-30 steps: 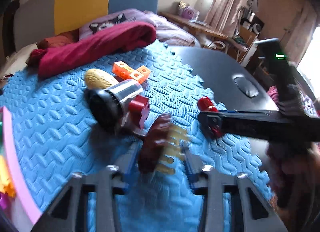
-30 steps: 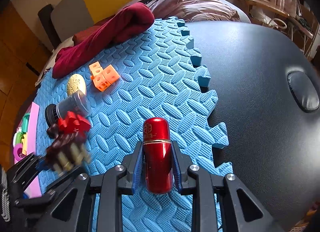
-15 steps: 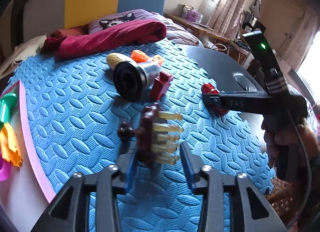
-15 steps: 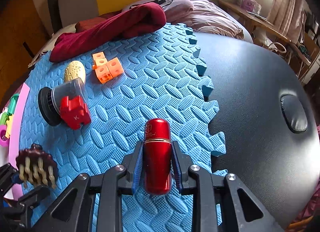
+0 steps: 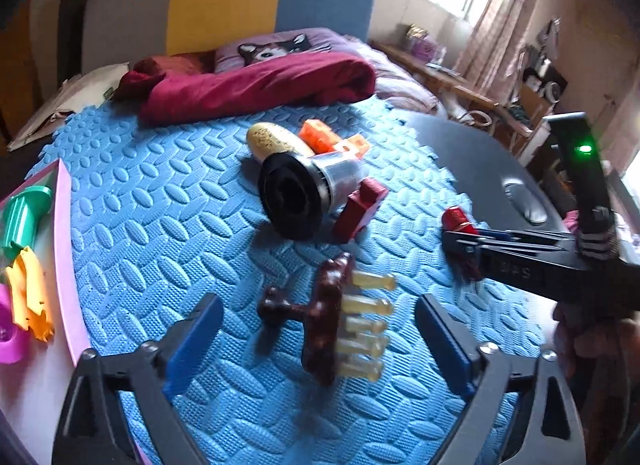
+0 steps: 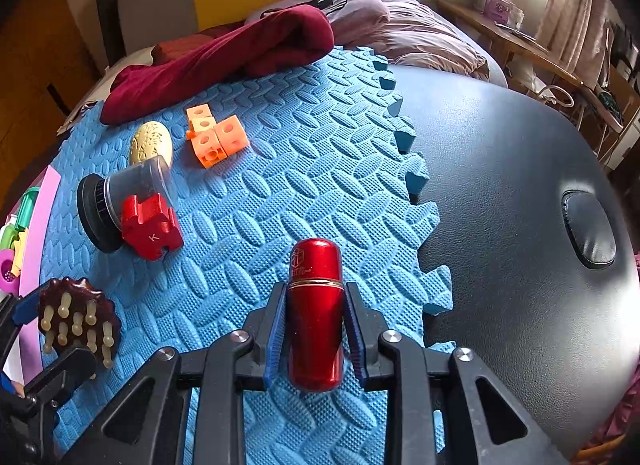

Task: Organize rigid objects
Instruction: 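Close the left tool on the brown peg brush and lift it, then carry the brown peg brush over the tray with the left tool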

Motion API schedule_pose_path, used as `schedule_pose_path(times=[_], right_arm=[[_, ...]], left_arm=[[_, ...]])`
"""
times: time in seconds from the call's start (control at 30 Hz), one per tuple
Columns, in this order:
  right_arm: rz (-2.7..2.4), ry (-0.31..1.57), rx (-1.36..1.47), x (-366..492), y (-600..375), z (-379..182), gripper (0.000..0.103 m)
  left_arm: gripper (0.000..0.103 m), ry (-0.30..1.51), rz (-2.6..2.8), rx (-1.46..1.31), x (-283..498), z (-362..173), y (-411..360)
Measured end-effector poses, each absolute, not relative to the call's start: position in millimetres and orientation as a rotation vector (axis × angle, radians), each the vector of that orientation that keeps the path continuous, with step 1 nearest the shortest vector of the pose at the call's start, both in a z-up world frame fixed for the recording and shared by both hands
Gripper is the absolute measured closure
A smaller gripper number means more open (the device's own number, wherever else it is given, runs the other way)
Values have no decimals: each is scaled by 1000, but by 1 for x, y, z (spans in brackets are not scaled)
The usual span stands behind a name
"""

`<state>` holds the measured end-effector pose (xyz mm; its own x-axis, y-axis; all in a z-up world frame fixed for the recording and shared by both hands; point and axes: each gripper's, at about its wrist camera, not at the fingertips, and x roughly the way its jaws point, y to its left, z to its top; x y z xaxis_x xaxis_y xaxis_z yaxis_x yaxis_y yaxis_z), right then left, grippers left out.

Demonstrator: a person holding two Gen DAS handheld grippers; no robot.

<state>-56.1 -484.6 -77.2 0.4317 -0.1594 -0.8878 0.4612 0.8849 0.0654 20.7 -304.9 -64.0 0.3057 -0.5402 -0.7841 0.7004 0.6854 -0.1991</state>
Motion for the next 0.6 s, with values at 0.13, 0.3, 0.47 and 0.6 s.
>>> schedule_pose_path(times=[0.13,0.3,0.47,0.6], right_arm=[[-393,1060,313,-55,-484,-78,75],[-394,1059,296,-55,-482,-78,75],[-392,1055,277,-55,-480,-77,75],[-385,1050,255,-54,-478,-77,77]], left_arm=[[8,985,-786,162,28,-76,-300],[28,987,-770,131,31,-73,-294],[35,948,-789,171,23,-68,-296],[35,908,-782,214,14,-66,-292]])
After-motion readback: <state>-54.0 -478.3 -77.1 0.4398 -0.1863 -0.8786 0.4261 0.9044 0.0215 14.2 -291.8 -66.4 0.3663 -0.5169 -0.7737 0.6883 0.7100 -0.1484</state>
